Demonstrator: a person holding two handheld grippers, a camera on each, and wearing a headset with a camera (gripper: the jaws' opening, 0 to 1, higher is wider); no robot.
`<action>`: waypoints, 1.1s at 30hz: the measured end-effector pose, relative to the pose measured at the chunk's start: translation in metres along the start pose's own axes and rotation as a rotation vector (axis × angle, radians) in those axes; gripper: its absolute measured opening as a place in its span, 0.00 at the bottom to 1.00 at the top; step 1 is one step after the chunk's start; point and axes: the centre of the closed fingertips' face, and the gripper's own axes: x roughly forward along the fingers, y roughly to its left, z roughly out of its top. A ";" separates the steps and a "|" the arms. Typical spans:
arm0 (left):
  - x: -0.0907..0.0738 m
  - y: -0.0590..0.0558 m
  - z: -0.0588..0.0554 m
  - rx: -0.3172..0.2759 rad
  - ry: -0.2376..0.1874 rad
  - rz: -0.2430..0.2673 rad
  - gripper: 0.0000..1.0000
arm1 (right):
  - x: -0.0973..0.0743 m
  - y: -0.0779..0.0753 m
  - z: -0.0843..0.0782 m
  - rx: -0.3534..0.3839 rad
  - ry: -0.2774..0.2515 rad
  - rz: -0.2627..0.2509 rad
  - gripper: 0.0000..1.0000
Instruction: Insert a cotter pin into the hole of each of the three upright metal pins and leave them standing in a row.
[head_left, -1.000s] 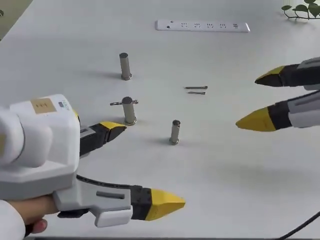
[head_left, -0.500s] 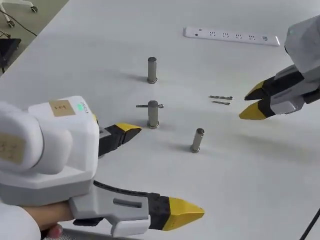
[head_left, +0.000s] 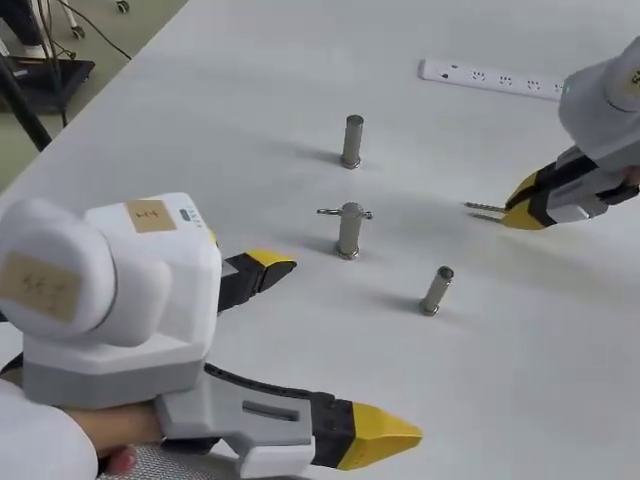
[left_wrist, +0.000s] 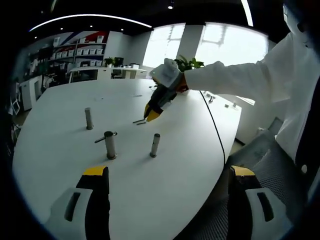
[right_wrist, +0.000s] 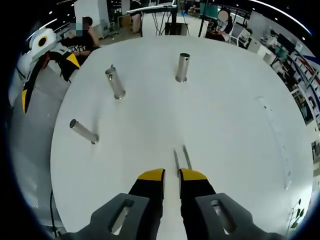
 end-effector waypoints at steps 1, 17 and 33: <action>0.000 0.000 0.000 -0.001 0.000 0.001 0.99 | 0.001 -0.001 -0.001 -0.007 0.010 -0.002 0.06; 0.001 -0.001 -0.002 -0.012 0.006 -0.002 0.97 | 0.012 -0.007 -0.006 -0.002 0.060 0.001 0.04; 0.000 0.002 -0.005 -0.020 0.010 0.018 0.90 | 0.012 -0.004 -0.006 0.005 0.057 -0.007 0.00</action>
